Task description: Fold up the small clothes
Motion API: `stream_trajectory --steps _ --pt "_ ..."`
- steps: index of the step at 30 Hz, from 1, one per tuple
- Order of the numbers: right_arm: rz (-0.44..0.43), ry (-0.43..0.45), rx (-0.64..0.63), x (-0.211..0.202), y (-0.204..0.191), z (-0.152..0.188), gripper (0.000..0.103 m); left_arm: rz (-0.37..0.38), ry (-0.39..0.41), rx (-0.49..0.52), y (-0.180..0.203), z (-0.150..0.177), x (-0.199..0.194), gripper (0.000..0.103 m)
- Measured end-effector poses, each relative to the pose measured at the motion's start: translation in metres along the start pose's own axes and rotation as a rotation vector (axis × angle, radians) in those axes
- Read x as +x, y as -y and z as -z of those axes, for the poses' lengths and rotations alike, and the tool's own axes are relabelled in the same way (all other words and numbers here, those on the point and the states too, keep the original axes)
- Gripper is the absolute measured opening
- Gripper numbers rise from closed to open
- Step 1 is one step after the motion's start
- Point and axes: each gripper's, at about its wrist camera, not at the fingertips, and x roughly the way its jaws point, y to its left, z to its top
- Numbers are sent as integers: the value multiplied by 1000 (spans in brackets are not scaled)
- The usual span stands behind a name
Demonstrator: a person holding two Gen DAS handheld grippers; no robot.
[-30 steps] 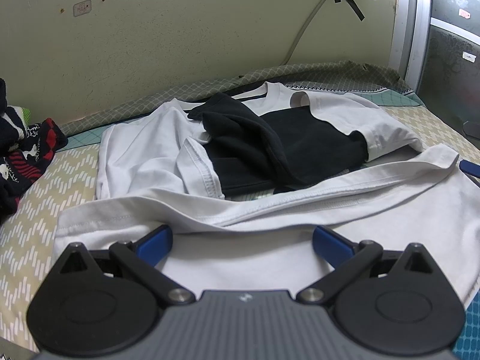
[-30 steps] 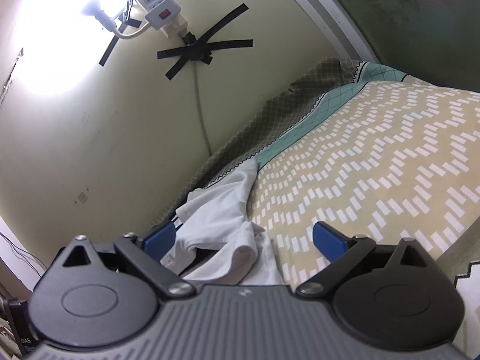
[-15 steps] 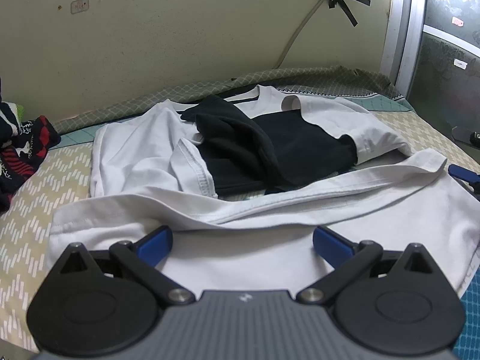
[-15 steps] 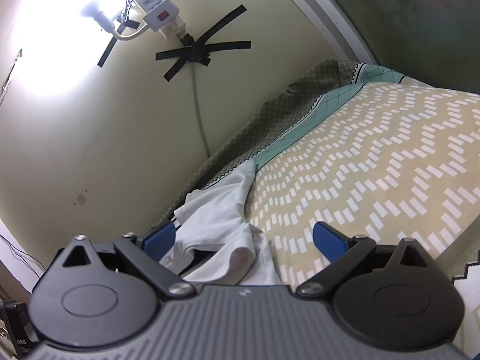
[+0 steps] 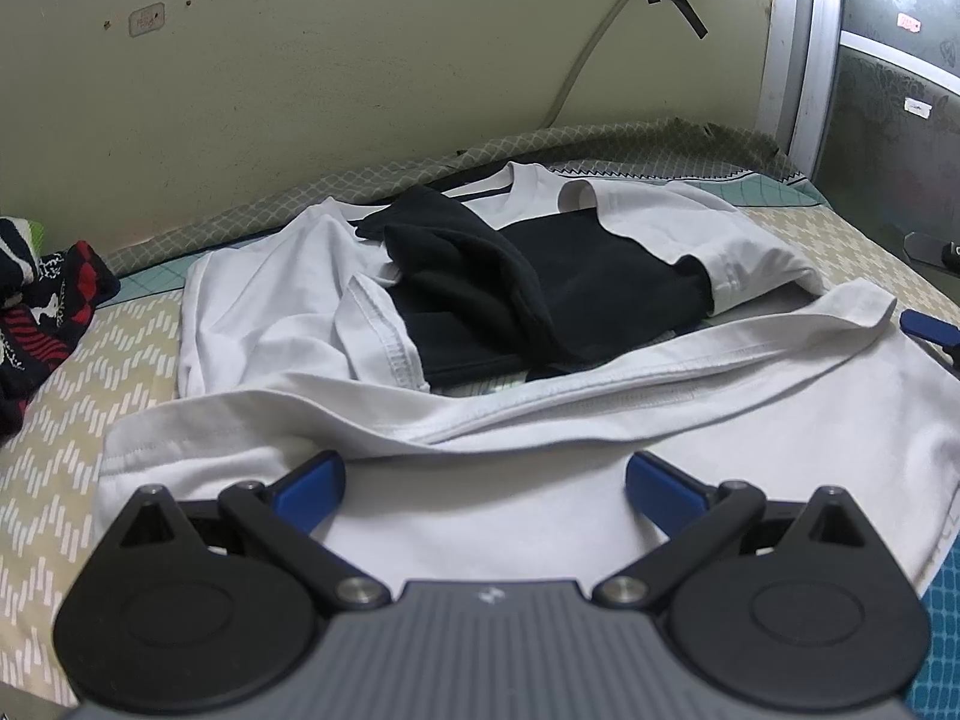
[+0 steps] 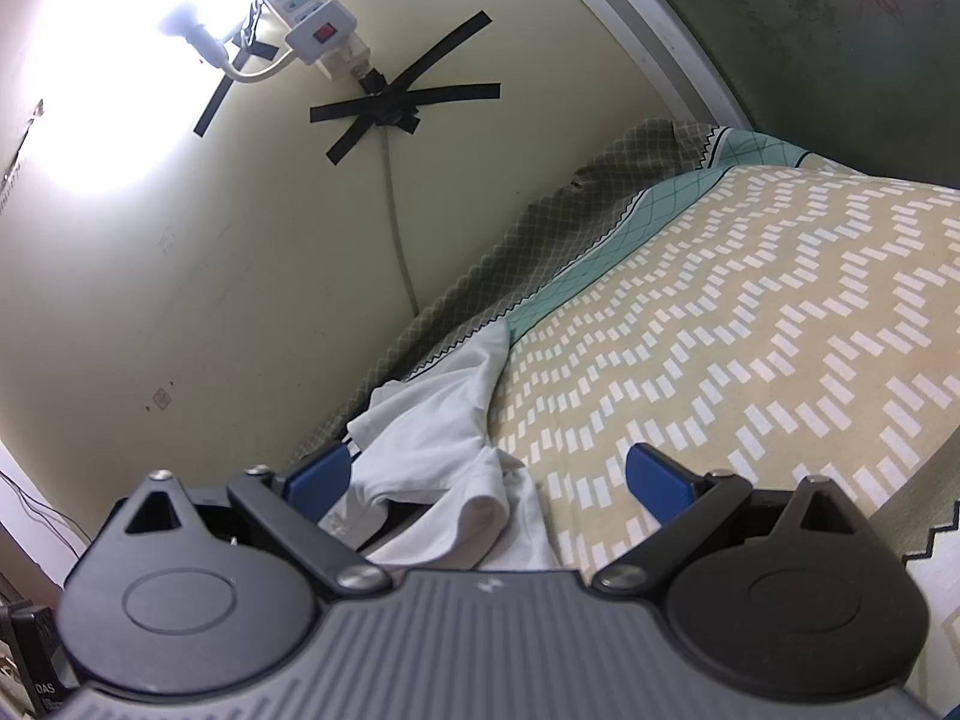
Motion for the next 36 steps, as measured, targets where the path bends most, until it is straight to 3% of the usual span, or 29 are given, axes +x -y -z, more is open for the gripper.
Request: stream_trajectory --steps 36 --pt "2 2 -1 -1 -1 0 92 -9 -1 14 1 0 2 103"
